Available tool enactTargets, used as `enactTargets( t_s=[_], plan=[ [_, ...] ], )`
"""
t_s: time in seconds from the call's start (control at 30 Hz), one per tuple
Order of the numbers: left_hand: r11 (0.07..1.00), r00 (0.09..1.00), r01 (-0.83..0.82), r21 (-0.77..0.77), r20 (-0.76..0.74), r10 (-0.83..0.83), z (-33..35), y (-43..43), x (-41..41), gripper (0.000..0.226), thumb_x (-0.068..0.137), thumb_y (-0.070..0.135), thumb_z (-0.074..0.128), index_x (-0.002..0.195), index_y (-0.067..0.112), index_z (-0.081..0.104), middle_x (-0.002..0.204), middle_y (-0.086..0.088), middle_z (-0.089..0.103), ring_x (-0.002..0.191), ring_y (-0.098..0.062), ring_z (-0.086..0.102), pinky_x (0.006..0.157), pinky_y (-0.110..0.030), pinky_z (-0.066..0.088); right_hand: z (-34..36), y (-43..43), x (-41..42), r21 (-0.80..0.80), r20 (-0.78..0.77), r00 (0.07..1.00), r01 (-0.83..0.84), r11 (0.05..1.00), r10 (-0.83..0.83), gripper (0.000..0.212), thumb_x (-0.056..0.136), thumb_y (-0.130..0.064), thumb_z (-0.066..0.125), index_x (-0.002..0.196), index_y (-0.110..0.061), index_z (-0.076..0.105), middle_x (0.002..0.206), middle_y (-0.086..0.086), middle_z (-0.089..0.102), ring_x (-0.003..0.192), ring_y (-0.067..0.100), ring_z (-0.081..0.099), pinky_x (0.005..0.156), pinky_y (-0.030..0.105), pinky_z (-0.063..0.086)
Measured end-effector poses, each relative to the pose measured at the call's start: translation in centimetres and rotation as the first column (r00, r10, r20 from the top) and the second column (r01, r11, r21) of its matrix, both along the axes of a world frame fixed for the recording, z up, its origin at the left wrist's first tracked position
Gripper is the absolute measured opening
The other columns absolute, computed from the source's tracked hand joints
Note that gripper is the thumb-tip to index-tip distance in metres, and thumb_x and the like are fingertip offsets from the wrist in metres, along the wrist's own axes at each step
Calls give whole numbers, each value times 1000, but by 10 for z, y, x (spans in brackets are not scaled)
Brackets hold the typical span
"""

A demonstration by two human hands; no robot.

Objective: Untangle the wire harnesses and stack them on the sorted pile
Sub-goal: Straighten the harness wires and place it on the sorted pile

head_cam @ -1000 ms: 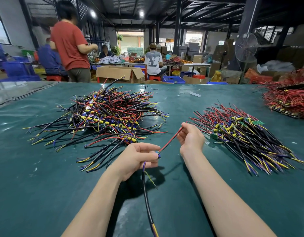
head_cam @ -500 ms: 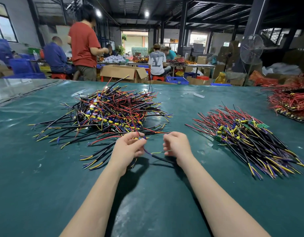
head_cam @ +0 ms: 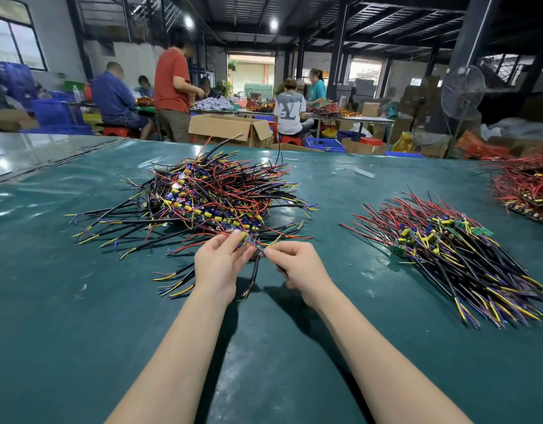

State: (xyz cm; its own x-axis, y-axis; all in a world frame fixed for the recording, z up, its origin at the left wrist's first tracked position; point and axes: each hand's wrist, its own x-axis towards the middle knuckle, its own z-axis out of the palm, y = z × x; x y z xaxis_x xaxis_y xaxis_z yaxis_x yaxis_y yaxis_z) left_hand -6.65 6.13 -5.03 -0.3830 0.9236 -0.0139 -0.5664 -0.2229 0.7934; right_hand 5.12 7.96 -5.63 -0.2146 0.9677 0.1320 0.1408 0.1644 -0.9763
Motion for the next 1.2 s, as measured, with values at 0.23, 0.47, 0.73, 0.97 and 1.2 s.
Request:
enactTargets(
  t_s=[0.23, 0.47, 0.73, 0.97, 1.2],
  plan=[
    [994, 989, 101, -51, -100, -106, -2, -4, 3, 12, 89, 4, 57, 77, 6, 57, 67, -4, 65, 60, -9, 65, 59, -13, 55, -3, -2, -1, -77, -63, 995, -80, 994, 75, 22, 89, -7, 57, 71, -18, 62, 51, -2, 47, 38, 1, 45, 34, 11, 30],
    [992, 989, 41, -120, -139, -57, 2, -5, 4, 15, 87, -2, 57, 74, 5, 56, 62, -5, 63, 50, -6, 63, 52, -14, 54, 2, -4, 0, -27, -205, 974, -100, 995, 92, 21, 86, 0, 57, 73, -15, 66, 46, -8, 53, 39, 3, 43, 34, 12, 26],
    [981, 989, 138, -134, 71, -129, 10, -8, -2, 8, 86, 6, 60, 78, 7, 59, 50, 5, 65, 46, -1, 62, 45, -11, 49, 3, -5, -4, 0, -365, 902, -248, 969, 231, 26, 88, 6, 49, 81, -12, 66, 47, -4, 39, 36, 3, 29, 33, 10, 17],
    [960, 970, 216, -181, 156, -189, 17, -12, -1, 19, 86, 13, 61, 68, 9, 59, 48, 4, 63, 45, -4, 61, 44, -10, 49, 9, -7, -5, 2, -366, 873, -346, 938, 323, 22, 93, 0, 45, 78, -14, 53, 48, -12, 38, 32, -1, 20, 36, 6, 15],
    [962, 977, 197, -191, -41, -208, 22, -13, -6, 17, 85, 17, 63, 68, 15, 60, 46, 8, 61, 44, 2, 60, 44, -11, 49, 8, -4, -6, -65, -276, 945, -199, 978, 174, 28, 97, -13, 42, 70, -16, 37, 49, -2, 31, 29, 2, 21, 36, 8, 12]
  ],
)
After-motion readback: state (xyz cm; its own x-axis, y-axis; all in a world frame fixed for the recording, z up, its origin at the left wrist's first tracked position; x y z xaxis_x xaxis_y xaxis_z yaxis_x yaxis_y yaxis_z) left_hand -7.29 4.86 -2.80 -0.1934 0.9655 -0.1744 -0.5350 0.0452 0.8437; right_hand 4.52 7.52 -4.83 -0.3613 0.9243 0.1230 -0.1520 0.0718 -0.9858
